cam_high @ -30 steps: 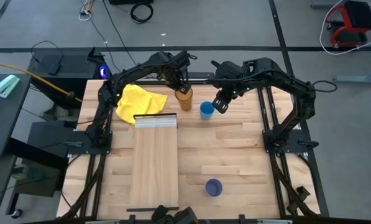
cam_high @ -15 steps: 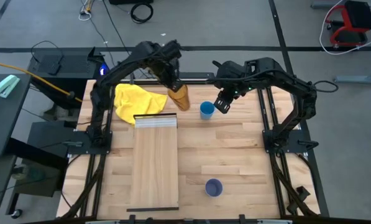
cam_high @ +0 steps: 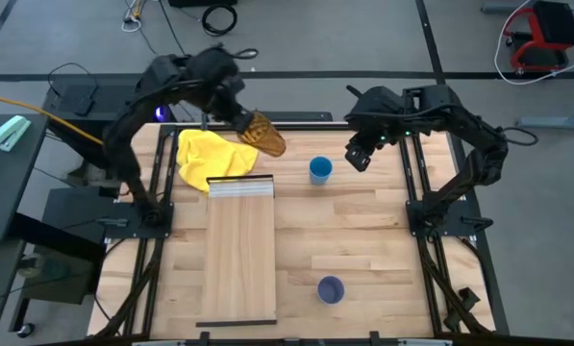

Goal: Stack small to large cups/mugs on shelf
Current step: Put the yellow cup on the shelf

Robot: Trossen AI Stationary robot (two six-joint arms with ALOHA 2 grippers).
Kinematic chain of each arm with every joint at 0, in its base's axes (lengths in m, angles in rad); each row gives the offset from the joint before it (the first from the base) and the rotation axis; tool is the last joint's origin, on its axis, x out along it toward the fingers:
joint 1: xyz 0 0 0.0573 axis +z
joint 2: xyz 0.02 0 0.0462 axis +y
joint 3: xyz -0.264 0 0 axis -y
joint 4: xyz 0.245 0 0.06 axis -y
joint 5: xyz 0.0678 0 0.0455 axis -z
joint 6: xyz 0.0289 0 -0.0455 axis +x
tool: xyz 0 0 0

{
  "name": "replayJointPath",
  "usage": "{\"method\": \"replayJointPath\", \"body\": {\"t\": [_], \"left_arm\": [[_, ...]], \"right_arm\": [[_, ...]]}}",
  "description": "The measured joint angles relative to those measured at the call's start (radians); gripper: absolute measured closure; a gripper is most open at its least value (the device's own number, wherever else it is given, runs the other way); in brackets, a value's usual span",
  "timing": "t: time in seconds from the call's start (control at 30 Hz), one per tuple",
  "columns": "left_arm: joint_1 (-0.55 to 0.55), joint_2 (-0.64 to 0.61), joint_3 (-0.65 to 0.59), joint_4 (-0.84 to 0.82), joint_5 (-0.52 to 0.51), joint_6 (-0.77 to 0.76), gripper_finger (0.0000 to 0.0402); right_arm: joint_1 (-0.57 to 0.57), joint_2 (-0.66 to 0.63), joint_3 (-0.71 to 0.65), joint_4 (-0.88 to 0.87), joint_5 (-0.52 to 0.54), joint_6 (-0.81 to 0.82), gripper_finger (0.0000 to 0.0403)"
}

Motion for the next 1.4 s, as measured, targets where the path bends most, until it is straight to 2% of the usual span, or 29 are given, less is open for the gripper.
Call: {"method": "replayJointPath", "body": {"t": [0.2,0.4,0.57,0.77,0.97,1.4], "left_arm": [[-0.037,-0.117,0.000,0.000,0.027,-0.032,0.0389],[-0.135,-0.236,0.000,0.000,0.051,-0.096,0.0390],[-0.218,-0.304,-0.012,0.002,-0.042,-0.181,0.0389],[-0.302,-0.401,-0.180,-0.002,-0.071,-0.268,0.0390],[-0.345,-0.475,-0.380,0.001,-0.076,-0.358,0.0390],[-0.373,-0.488,-0.621,0.001,-0.029,-0.438,0.0390]], "right_arm": [[0.000,-0.030,0.000,0.000,0.000,0.000,0.0298],[0.000,-0.064,0.000,0.000,0.000,0.021,0.0298],[0.000,-0.110,0.000,0.000,0.002,0.041,0.0298],[0.000,-0.185,-0.048,0.001,0.076,0.087,0.0298],[0.000,-0.267,-0.179,0.000,0.140,0.131,0.0298],[0.000,-0.319,-0.503,0.026,0.149,0.211,0.0298]]}}
